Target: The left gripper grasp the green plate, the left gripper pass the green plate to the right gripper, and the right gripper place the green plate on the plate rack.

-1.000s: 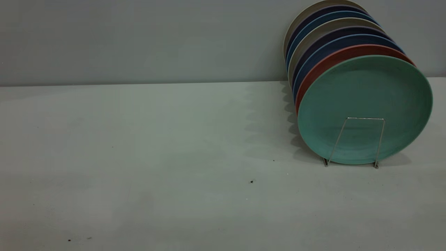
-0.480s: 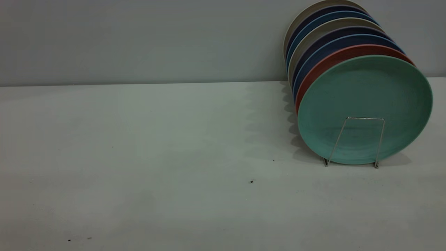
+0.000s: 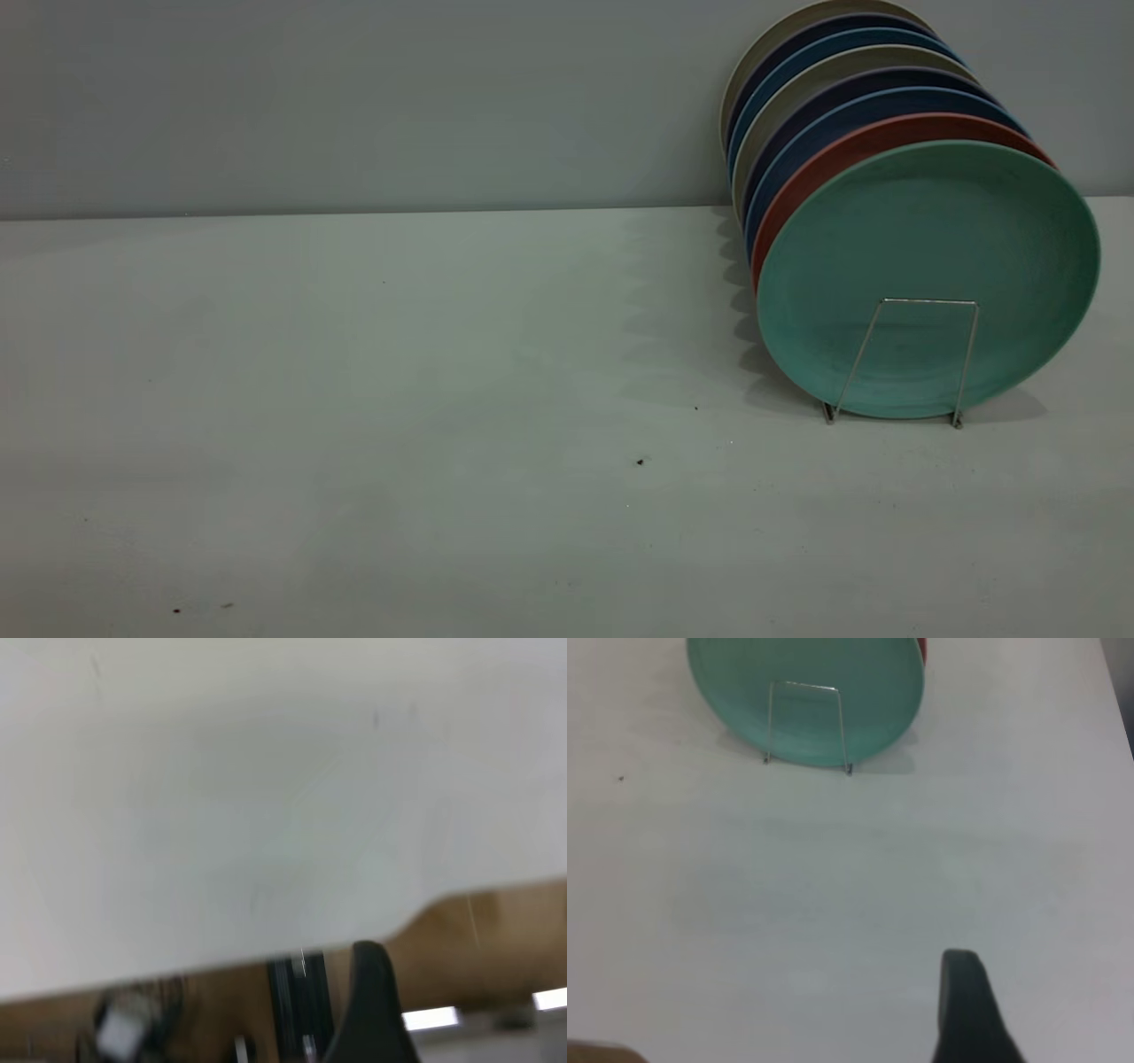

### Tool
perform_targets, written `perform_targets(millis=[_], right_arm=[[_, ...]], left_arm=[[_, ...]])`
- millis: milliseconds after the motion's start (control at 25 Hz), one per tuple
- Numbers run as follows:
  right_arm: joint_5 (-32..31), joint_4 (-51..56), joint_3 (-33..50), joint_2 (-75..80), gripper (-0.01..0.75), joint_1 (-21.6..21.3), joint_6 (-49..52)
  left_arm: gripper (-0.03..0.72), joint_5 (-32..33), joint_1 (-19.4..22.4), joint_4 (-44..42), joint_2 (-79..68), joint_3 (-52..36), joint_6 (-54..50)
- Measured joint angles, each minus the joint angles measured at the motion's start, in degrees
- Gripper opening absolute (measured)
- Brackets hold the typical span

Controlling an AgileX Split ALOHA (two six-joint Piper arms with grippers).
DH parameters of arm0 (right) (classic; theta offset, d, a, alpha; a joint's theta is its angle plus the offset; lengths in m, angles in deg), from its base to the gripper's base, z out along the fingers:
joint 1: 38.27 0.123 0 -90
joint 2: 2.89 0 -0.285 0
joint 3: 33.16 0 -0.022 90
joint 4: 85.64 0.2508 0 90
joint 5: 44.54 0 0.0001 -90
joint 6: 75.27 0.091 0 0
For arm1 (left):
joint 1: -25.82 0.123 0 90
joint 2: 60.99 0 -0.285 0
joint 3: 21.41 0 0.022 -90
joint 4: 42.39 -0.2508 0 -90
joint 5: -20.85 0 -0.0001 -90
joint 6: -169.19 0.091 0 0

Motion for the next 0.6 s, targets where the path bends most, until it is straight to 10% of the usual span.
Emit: perform_targets(millis=[600], right_arm=[[0.0, 0.0, 0.0, 0.0, 0.456, 0.0, 0.0]], left_arm=[[0.59, 1.75, -1.98, 0.06, 18.41, 0.0, 0.0]])
